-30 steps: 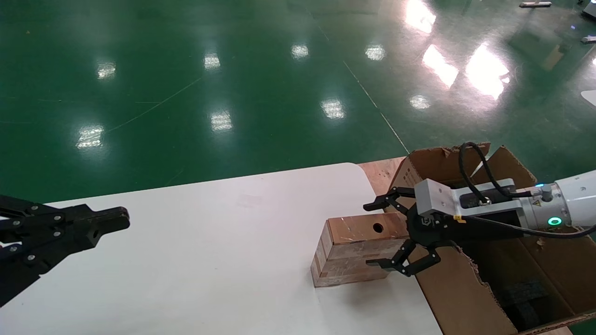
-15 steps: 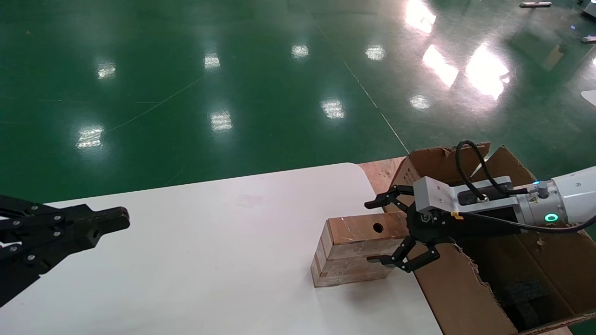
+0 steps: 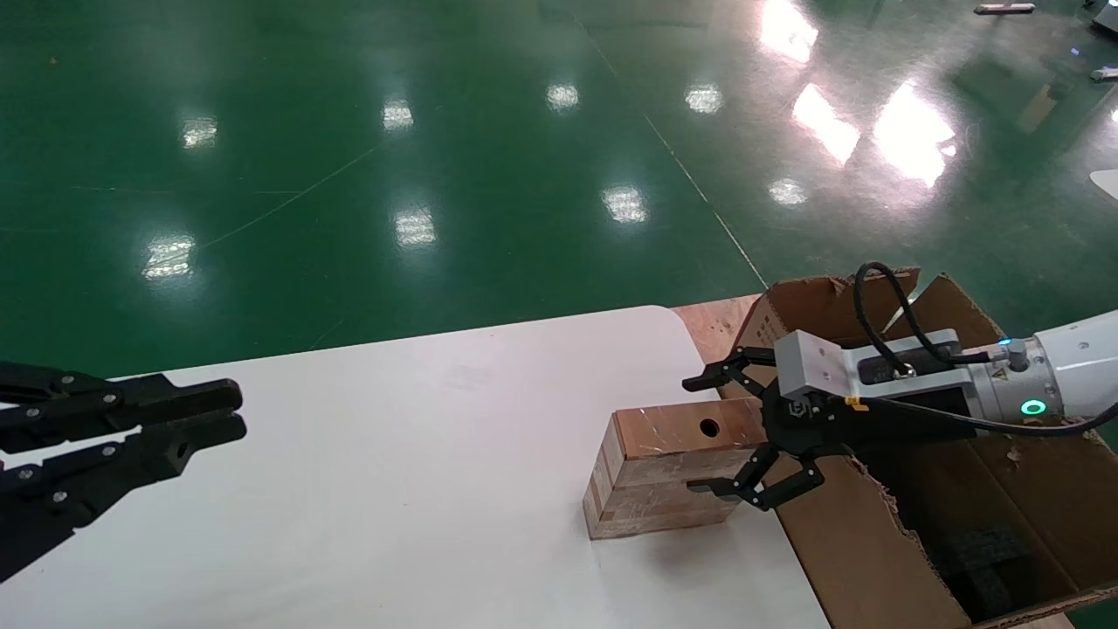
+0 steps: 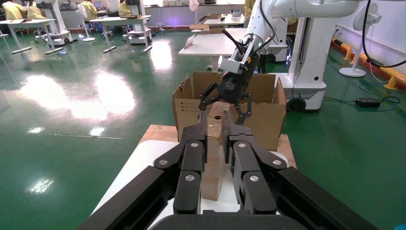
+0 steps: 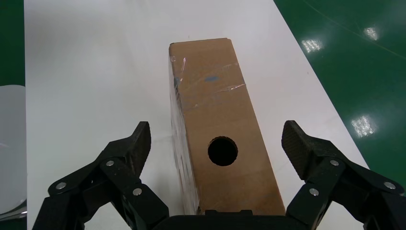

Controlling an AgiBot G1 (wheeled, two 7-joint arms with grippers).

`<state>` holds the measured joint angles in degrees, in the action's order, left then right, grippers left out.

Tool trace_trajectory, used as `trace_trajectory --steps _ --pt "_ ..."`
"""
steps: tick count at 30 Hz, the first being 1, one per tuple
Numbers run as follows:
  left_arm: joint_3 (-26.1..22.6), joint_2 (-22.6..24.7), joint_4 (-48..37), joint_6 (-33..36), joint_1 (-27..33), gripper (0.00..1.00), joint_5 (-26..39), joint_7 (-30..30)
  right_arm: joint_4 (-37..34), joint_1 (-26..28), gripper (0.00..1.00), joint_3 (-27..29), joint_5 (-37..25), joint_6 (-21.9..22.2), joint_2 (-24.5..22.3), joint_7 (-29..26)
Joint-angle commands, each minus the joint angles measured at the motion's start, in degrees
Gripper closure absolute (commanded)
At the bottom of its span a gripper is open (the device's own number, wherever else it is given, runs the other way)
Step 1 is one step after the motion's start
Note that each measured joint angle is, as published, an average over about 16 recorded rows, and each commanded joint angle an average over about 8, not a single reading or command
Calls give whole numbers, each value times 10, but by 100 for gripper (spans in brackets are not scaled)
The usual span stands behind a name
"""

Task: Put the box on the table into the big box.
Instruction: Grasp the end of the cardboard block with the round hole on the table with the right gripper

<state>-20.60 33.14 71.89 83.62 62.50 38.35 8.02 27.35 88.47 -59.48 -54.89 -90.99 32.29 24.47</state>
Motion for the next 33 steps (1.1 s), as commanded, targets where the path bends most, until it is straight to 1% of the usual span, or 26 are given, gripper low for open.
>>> trace_trajectory --steps 1,33 --pt "0 0 0 0 0 0 0 0 0 0 100 1 0 0 0 0" --pt "0 0 0 0 0 0 0 0 5 -4 100 4 0 3 0 -3"
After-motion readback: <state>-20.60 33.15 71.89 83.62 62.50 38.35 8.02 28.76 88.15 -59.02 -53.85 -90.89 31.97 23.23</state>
